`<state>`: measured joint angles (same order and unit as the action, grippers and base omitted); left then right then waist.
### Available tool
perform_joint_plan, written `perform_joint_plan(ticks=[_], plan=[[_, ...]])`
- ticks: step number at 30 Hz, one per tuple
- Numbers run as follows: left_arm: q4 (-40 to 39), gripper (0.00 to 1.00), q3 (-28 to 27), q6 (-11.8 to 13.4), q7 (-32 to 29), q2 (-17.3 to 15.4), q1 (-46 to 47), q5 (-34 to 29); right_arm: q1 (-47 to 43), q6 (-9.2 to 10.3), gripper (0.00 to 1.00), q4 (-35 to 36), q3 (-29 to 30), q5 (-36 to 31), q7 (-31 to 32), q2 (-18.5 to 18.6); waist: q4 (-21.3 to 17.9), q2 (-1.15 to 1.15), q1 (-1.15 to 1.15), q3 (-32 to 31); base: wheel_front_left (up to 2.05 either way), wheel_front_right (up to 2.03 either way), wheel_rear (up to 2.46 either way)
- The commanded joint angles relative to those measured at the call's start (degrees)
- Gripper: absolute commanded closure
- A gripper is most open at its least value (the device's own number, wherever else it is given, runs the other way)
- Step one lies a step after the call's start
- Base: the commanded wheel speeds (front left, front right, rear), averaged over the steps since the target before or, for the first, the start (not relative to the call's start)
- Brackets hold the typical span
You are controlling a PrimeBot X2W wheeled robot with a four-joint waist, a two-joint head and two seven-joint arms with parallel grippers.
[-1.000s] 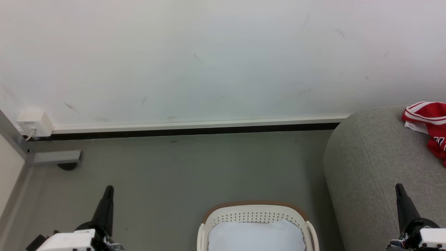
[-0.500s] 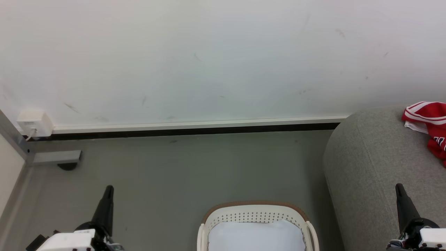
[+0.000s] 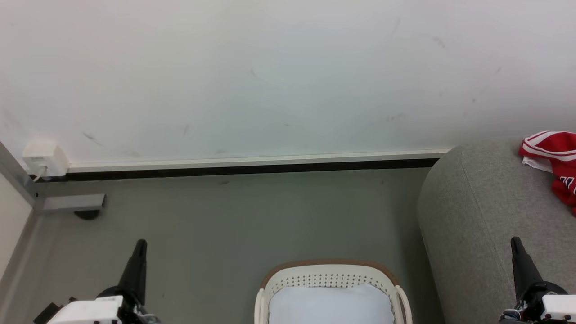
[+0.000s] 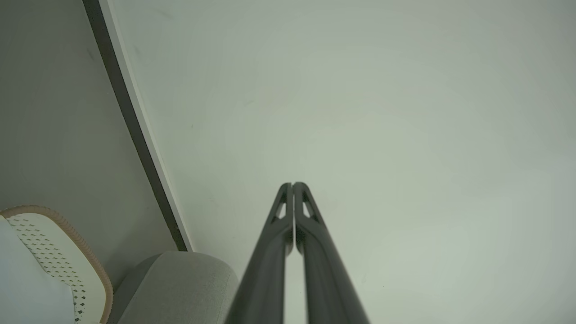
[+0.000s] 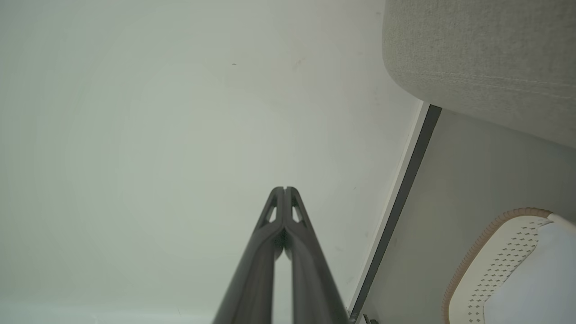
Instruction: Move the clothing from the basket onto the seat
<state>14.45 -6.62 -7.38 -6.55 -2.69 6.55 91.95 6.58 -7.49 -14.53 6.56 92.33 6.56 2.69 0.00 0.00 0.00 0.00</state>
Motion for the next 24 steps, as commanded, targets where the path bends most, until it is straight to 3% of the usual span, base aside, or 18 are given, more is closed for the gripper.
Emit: perform_joint_plan(ticks=[1,24], plan=[[-0.09,1.00,-0.11,-0.25,-0.27,-0.37,0.41,0.72,0.33,0.00,1.00,0.26,0.17,0.03,0.23,0.38,0.00,0.00,0.00,0.00,0.00,0.00,0.00],[-0.09,1.00,-0.11,-0.25,-0.27,-0.37,0.41,0.72,0.33,0.00,1.00,0.26,0.17,0.03,0.23,0.38,0.00,0.00,0.00,0.00,0.00,0.00,0.00]])
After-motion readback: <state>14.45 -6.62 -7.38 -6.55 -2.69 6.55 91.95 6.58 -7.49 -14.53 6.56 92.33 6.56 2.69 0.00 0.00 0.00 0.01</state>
